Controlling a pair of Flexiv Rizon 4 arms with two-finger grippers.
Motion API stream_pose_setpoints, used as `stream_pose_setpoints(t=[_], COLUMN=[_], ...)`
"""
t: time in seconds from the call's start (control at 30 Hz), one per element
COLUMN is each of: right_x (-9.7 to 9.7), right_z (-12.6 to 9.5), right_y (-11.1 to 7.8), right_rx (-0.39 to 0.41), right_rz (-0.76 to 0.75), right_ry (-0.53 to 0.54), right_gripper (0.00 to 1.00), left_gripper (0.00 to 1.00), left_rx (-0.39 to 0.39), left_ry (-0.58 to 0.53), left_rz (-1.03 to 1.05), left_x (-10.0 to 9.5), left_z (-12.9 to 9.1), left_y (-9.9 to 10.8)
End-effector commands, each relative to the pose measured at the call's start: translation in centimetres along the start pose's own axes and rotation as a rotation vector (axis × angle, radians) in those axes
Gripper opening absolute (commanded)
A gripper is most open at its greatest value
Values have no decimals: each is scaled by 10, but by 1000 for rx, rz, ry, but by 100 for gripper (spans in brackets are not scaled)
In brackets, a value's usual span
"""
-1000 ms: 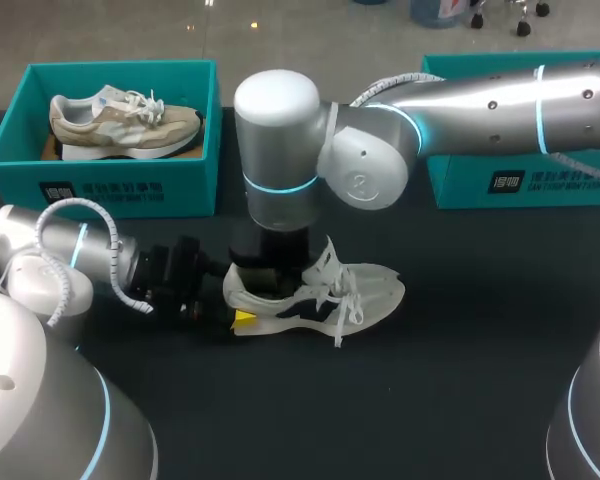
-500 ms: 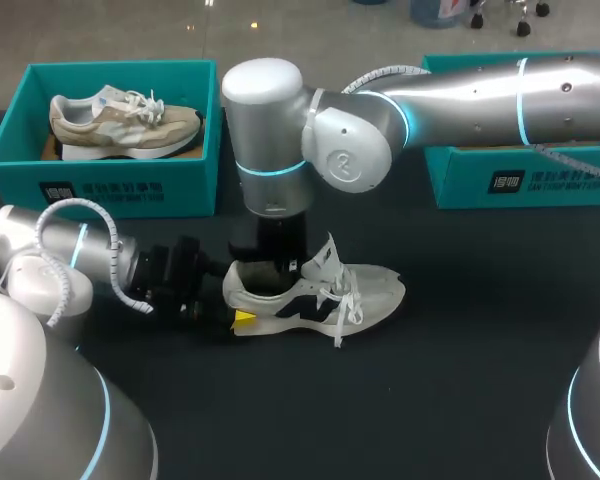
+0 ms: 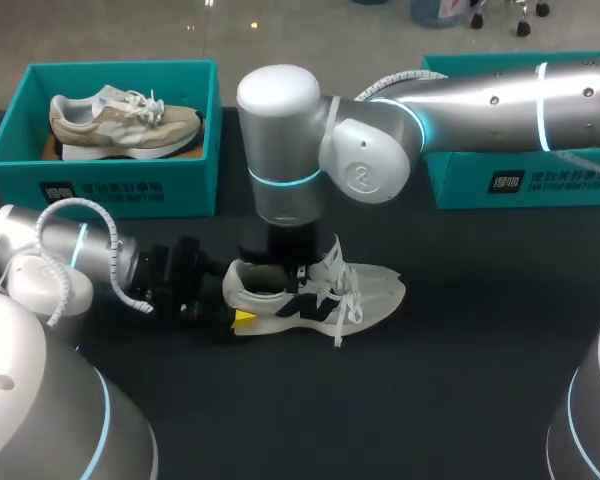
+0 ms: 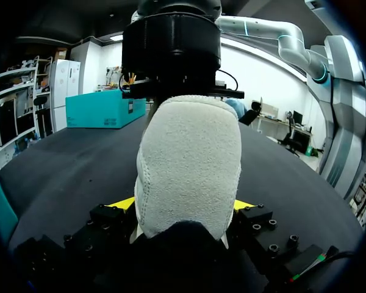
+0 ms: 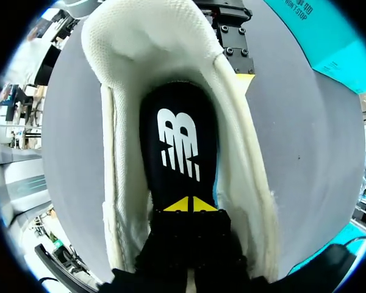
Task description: Take the shoe out of the shoebox, open the shoe tongue, remove and reinsert the insole, then place the shoe into the shoebox
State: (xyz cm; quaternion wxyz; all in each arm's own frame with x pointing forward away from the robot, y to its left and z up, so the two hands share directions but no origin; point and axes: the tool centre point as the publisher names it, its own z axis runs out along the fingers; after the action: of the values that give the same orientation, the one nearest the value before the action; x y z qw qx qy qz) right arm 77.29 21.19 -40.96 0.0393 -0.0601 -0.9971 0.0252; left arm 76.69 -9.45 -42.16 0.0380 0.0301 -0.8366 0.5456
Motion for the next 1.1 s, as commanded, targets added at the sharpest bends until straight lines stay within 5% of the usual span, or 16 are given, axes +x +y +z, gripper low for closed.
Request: stream_pose_setpoints(t=[0.03, 0.43, 1.1], right_x=[6, 1, 1], right_z=[-16, -29, -22], right_y=[-18, -4, 11], right_rx=[-53, -122, -88], right_rz=[4, -10, -24], right_ry=[-60, -107, -93], right_gripper=[0, 0, 0], left_gripper=[0, 0, 0], left_rx=[-3, -3, -3], left_ry=[0, 0, 0], left_rz=[-1, -1, -1], left_x=[-2, -2, -2], left_z=[1, 1, 1], left_y=[4, 4, 4])
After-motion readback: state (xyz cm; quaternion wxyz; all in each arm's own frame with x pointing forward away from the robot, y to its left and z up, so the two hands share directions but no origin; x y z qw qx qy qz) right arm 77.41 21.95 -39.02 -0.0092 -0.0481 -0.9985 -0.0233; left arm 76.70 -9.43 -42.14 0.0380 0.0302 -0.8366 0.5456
